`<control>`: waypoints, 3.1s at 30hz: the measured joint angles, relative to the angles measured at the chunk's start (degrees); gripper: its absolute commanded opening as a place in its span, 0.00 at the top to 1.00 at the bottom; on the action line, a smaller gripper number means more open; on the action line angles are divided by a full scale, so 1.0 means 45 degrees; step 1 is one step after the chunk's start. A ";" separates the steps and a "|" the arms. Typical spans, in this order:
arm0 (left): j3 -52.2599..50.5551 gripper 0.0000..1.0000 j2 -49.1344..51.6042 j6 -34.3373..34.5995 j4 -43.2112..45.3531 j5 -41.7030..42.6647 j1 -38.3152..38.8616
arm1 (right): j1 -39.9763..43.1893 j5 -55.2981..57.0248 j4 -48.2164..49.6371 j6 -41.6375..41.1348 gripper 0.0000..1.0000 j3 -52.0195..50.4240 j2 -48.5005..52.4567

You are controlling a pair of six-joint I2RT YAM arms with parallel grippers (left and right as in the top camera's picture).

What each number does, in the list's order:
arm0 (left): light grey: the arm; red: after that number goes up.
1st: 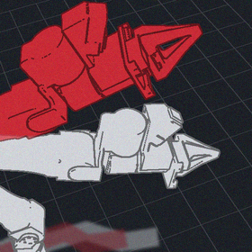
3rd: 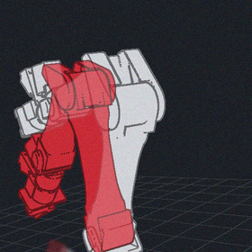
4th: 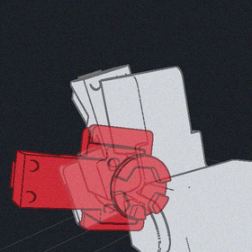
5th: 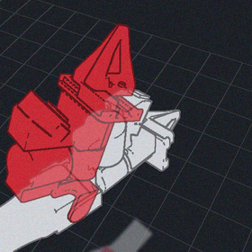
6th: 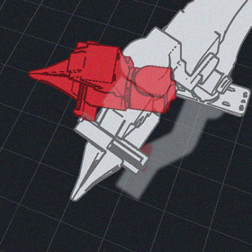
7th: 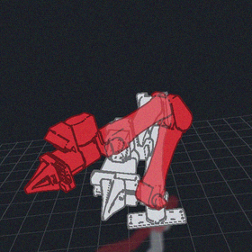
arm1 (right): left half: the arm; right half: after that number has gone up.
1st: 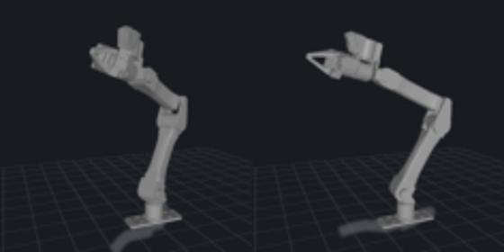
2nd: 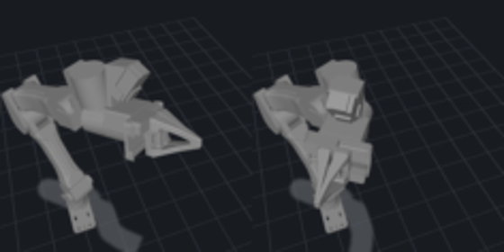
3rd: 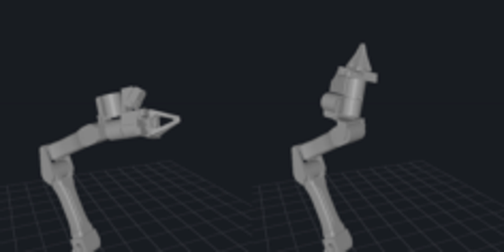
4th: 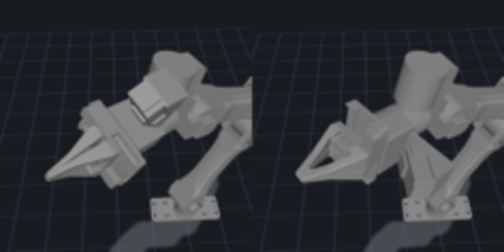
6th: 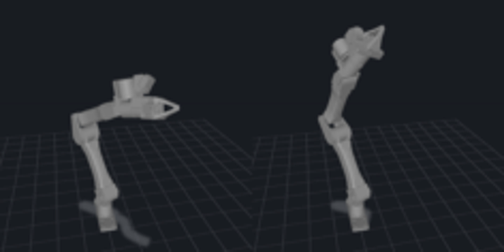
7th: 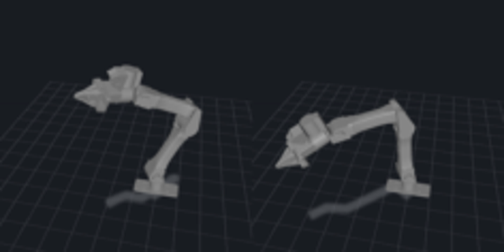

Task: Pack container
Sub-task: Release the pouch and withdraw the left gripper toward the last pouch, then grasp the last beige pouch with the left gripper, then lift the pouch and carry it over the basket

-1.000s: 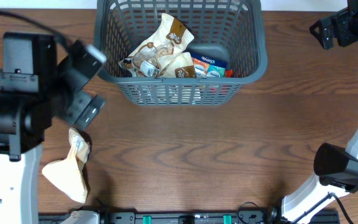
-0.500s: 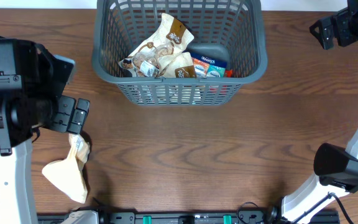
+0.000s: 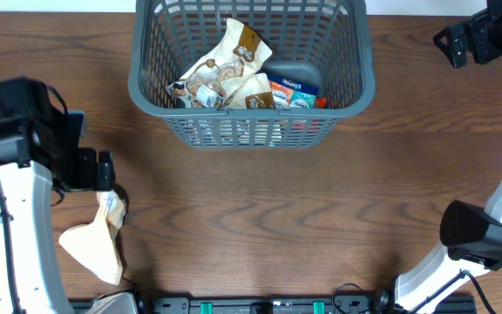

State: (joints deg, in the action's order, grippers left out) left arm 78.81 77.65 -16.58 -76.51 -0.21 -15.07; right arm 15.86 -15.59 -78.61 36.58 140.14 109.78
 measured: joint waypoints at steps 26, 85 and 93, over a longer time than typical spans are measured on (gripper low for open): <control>-0.7975 0.00 0.0058 -0.4677 0.6445 0.0039 -0.0976 | 0.0000 -0.0015 0.0087 0.0481 0.01 0.0000 0.0000; 0.3823 0.94 0.2220 0.2696 0.1200 0.1632 -0.0272 | 0.0777 0.0379 0.0092 0.0325 0.01 0.0000 0.0000; 0.5731 0.94 0.2220 0.2686 0.1107 0.1710 0.2045 | 0.1758 0.0486 0.0078 0.0189 0.01 -0.0005 0.0005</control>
State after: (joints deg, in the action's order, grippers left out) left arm 104.60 87.64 -4.49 -71.53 7.49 -5.87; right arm 23.77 -13.41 -78.26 37.43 140.11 109.80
